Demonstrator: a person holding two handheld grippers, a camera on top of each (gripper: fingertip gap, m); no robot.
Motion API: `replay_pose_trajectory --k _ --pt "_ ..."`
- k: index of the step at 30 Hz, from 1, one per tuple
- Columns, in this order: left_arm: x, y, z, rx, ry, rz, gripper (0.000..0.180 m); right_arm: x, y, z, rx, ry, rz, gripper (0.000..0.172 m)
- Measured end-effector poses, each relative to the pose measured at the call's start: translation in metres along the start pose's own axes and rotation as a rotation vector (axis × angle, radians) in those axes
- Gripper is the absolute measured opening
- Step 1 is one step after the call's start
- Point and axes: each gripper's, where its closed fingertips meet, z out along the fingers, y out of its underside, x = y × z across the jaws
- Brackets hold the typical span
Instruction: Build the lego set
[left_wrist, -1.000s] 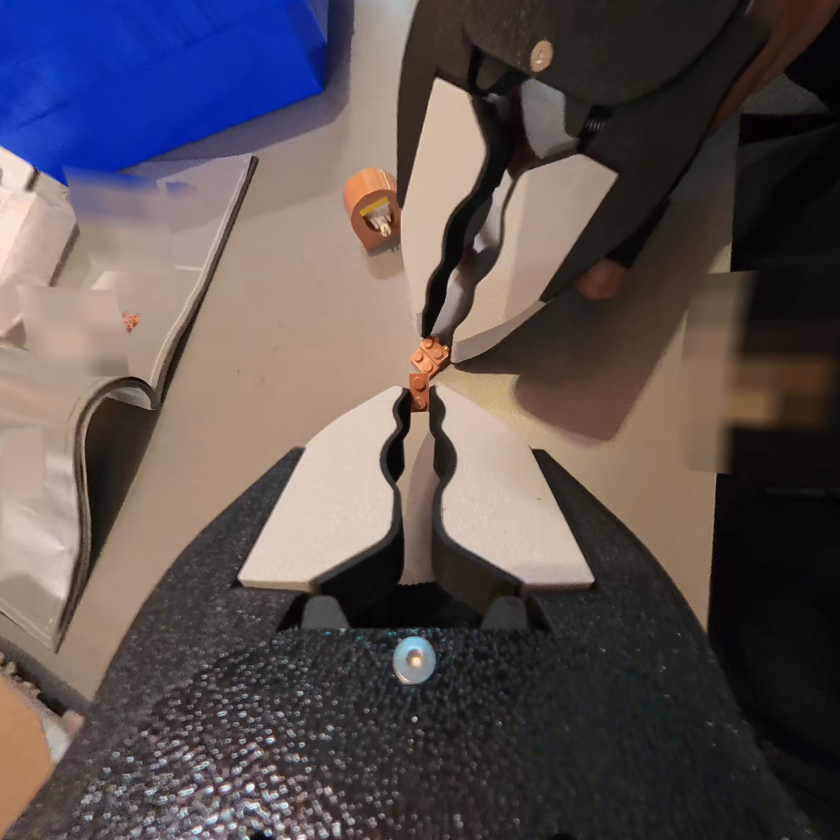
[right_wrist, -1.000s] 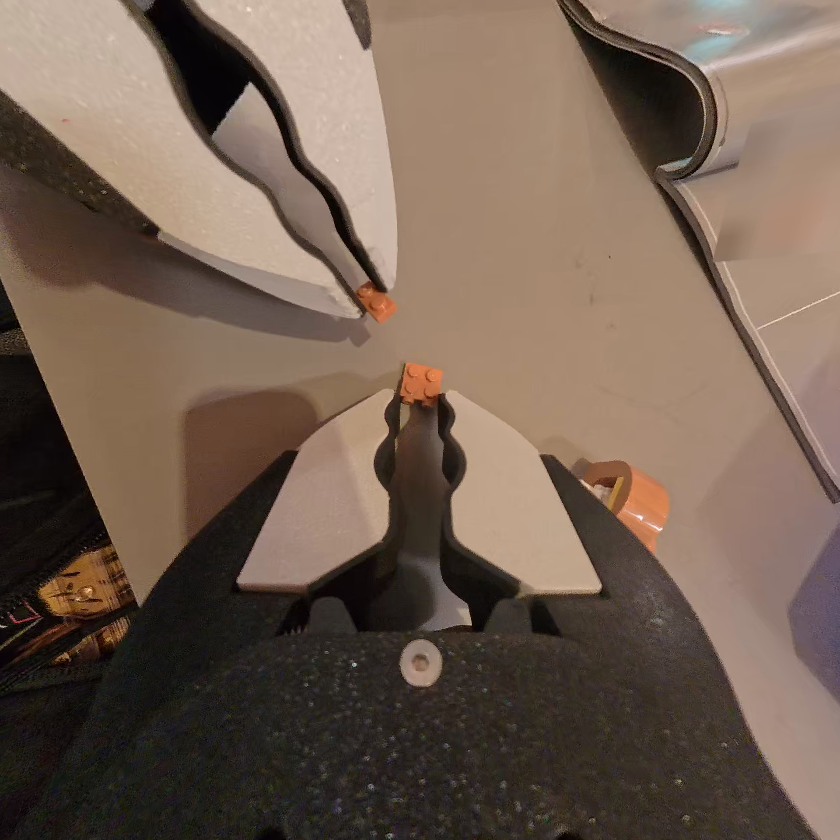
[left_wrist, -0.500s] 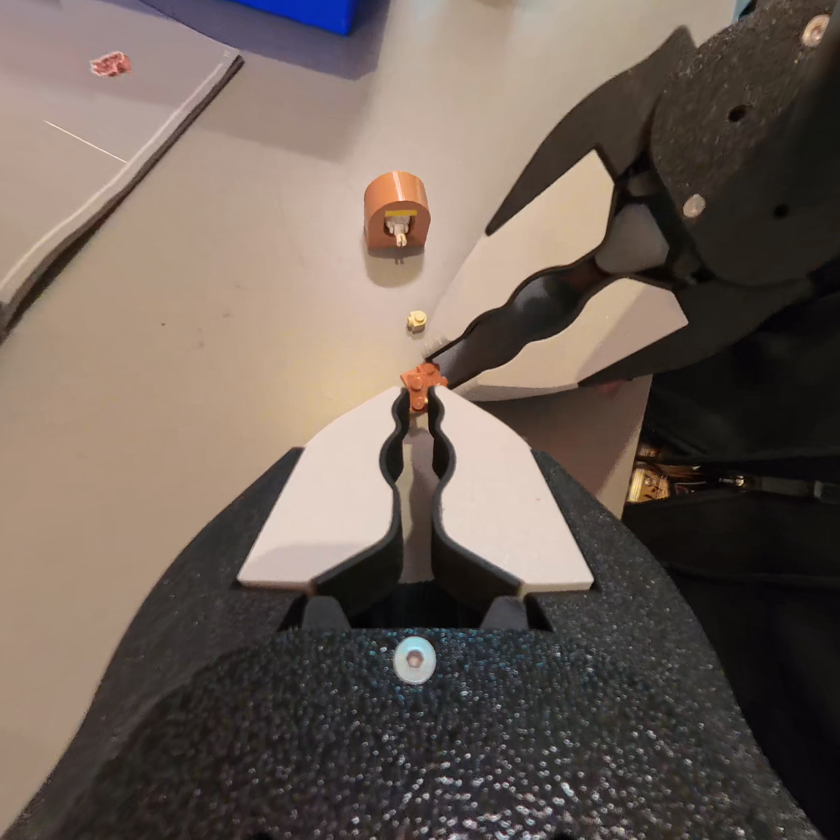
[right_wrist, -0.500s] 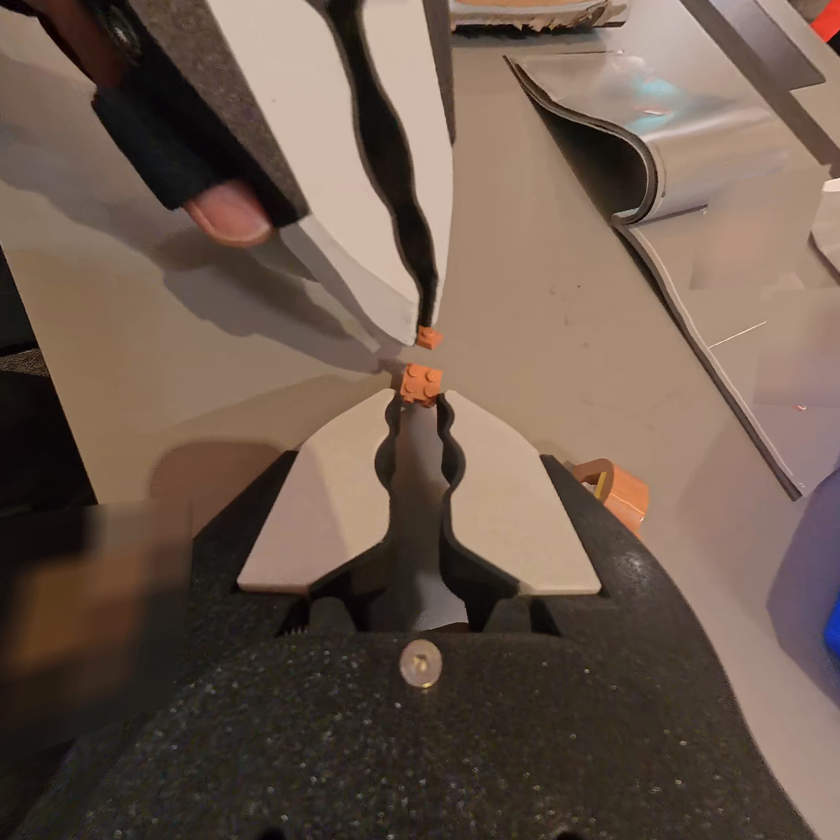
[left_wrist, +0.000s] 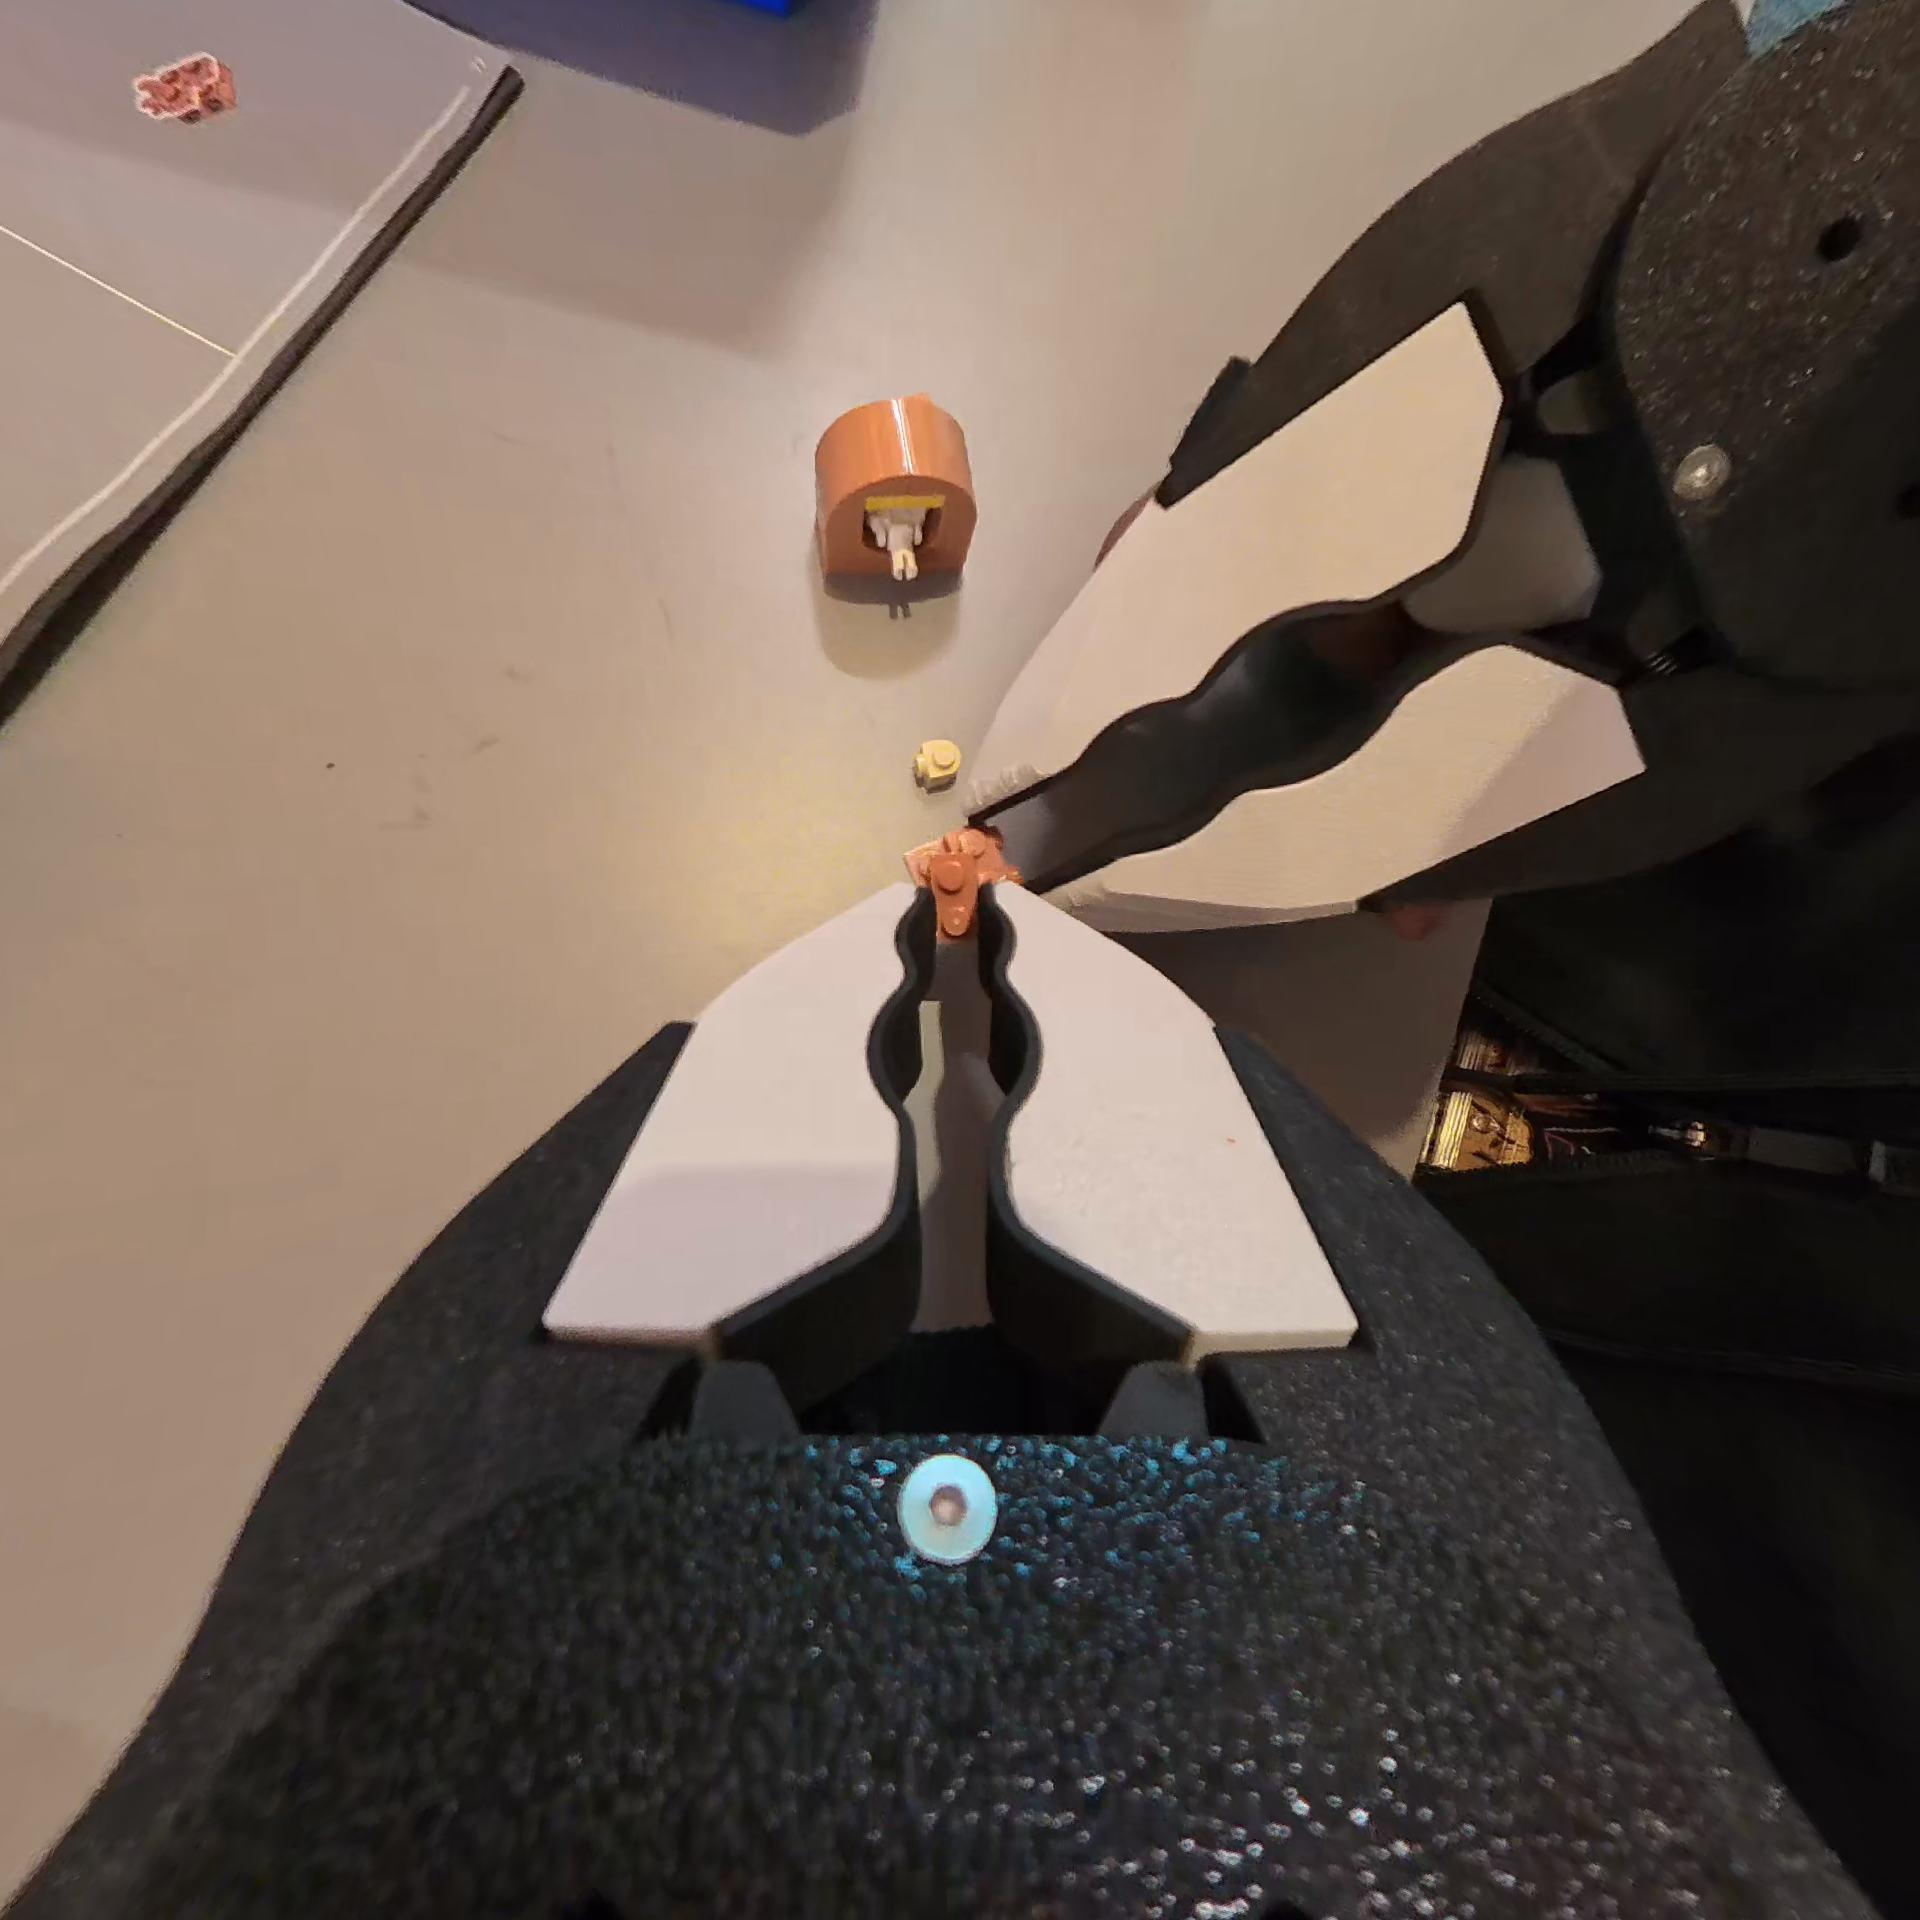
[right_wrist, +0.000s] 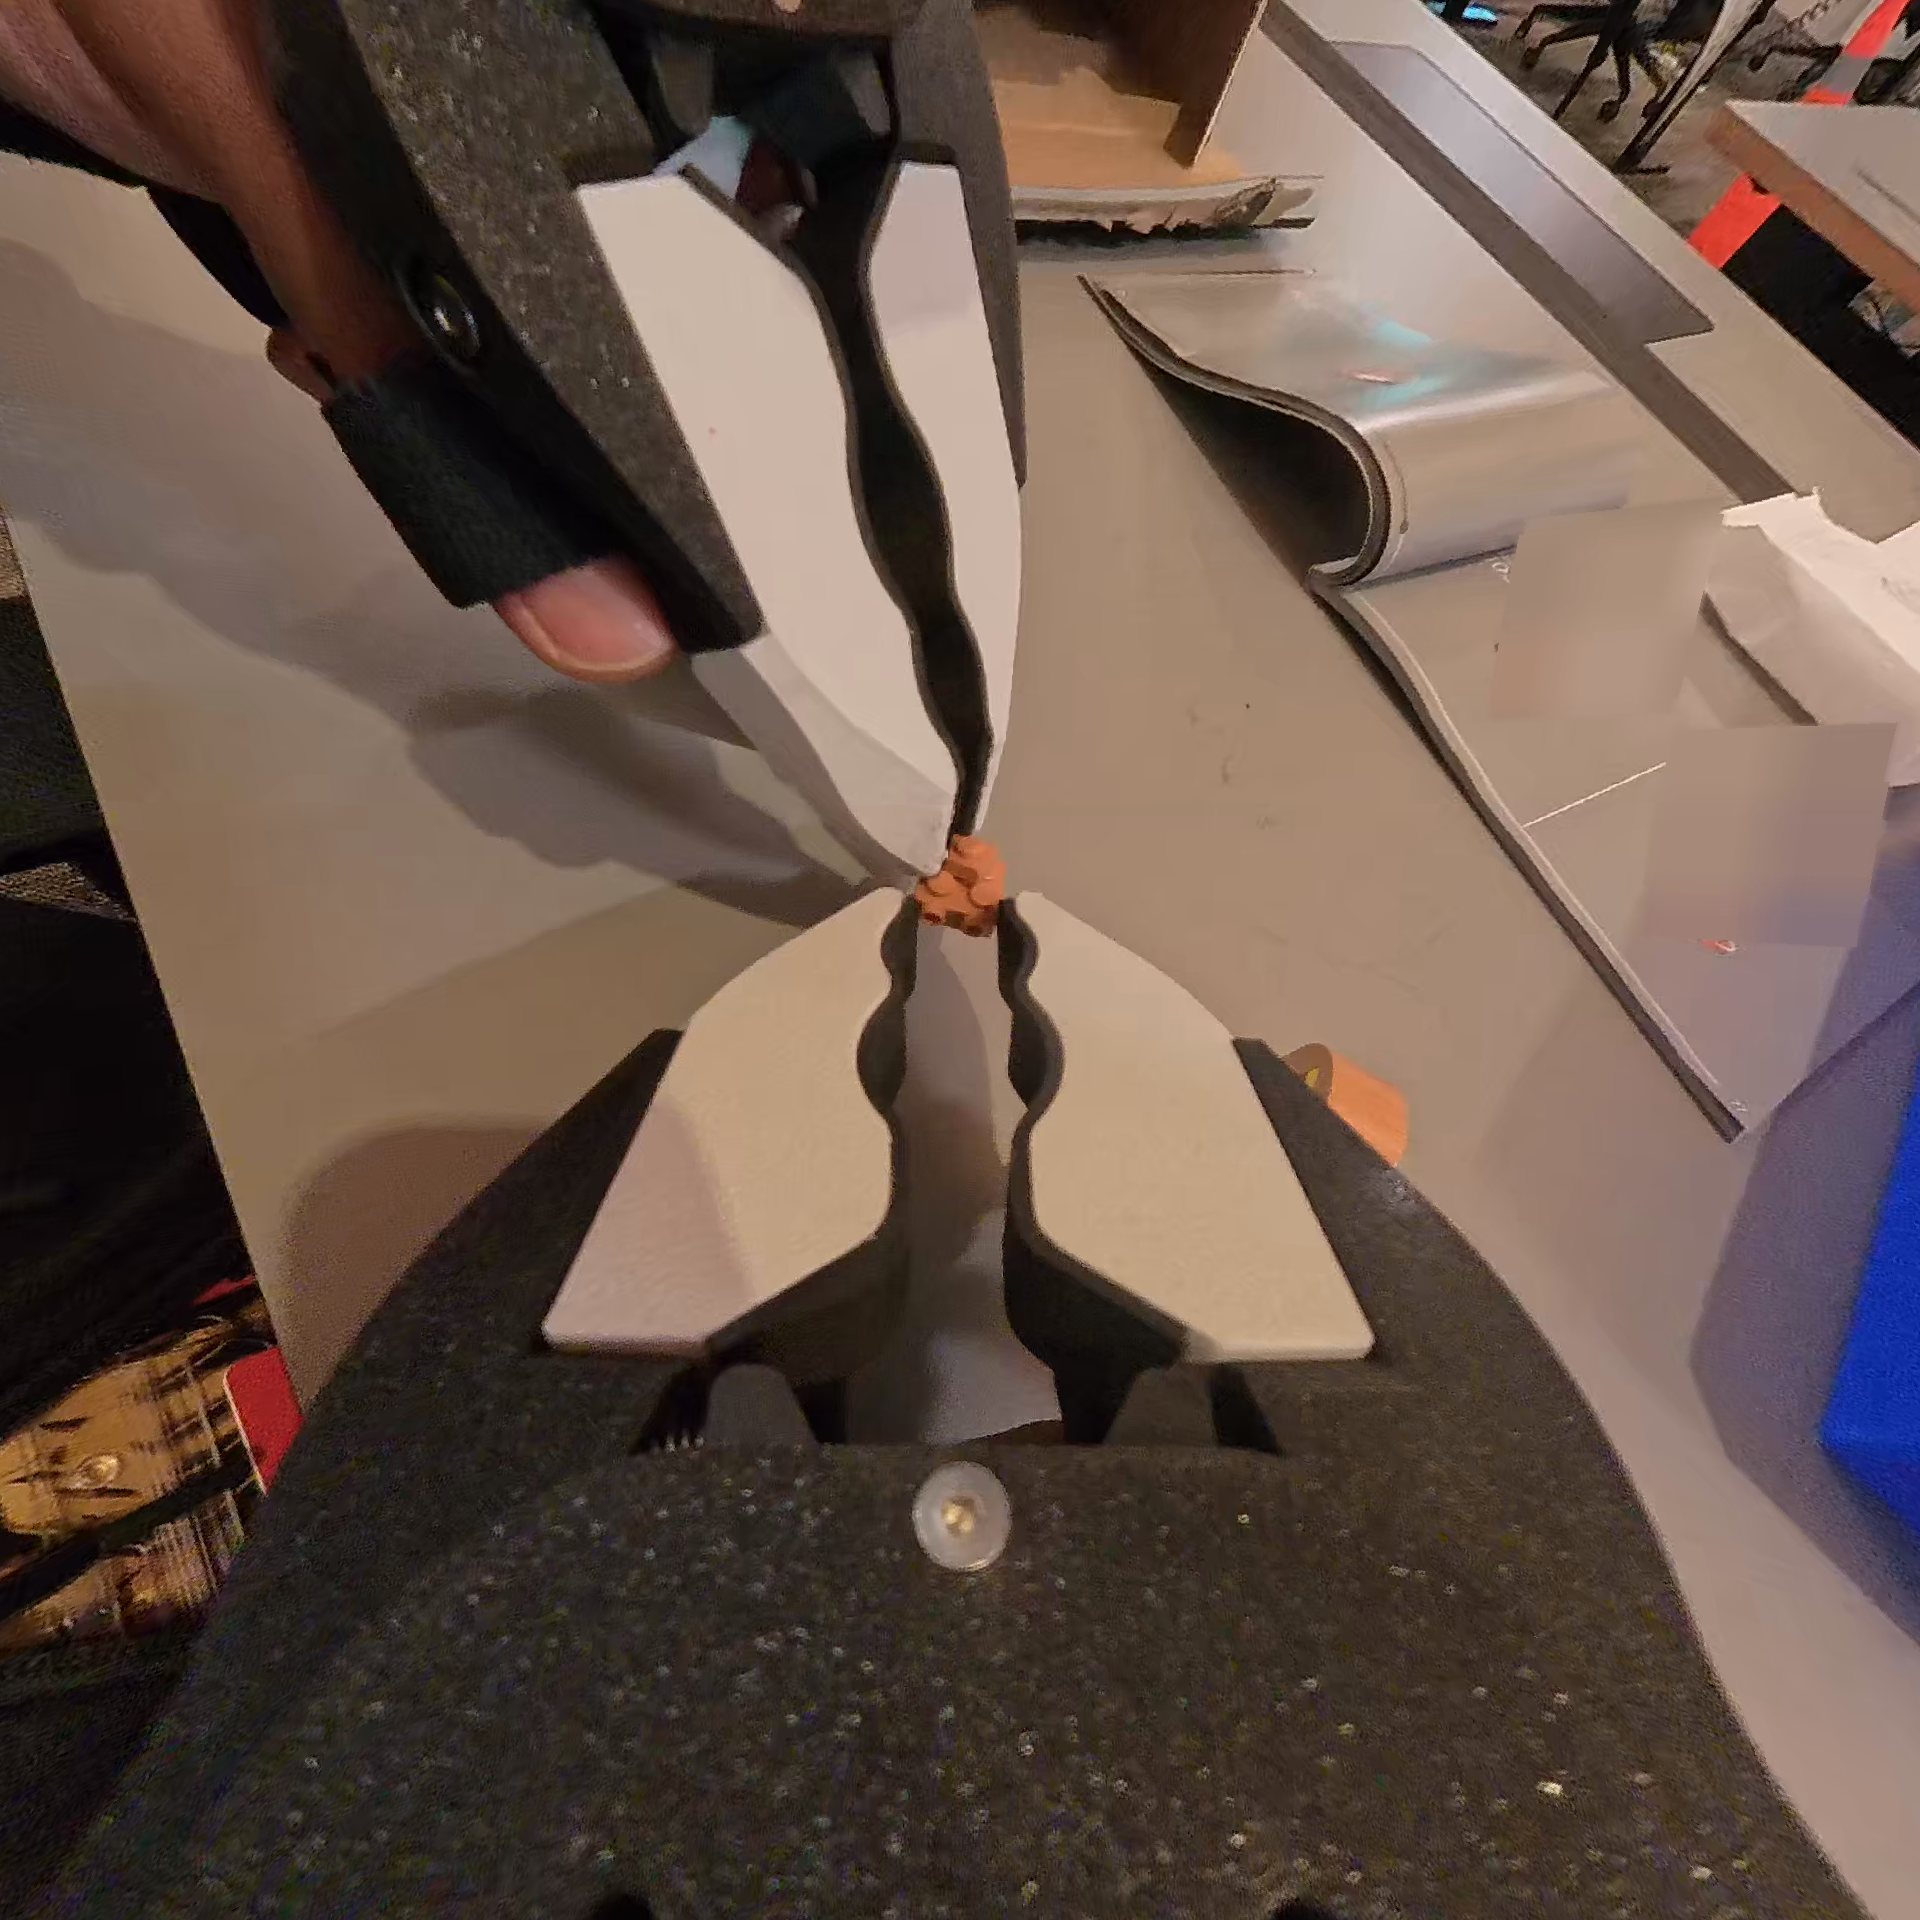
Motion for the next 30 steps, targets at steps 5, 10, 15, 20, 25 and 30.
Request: replay_pose_trajectory --k 5,10,15,20,25,30 --pt "0.001 -0.001 -0.002 0.002 -0.001 -0.003 0.007 0.001 -0.003 -0.002 0.027 0.029 -0.03 0.014" --pt "0.002 -0.003 -0.005 0.01 0.012 -0.017 0.007 0.001 -0.007 -0.005 0.059 0.04 -0.04 0.014" --pt "0.001 -0.005 -0.007 0.026 0.034 -0.049 0.007 0.001 -0.011 -0.007 0.09 0.04 -0.045 0.013" --pt "0.003 -0.011 -0.01 0.057 0.081 -0.089 0.007 0.003 -0.015 -0.013 0.142 0.055 -0.063 0.013" --pt "0.008 -0.019 -0.018 0.092 0.126 -0.113 0.007 0.005 -0.024 -0.021 0.226 0.099 -0.101 0.013" --pt "0.019 -0.03 -0.029 0.117 0.152 -0.1 0.007 0.003 -0.029 -0.03 0.291 0.143 -0.141 0.013"
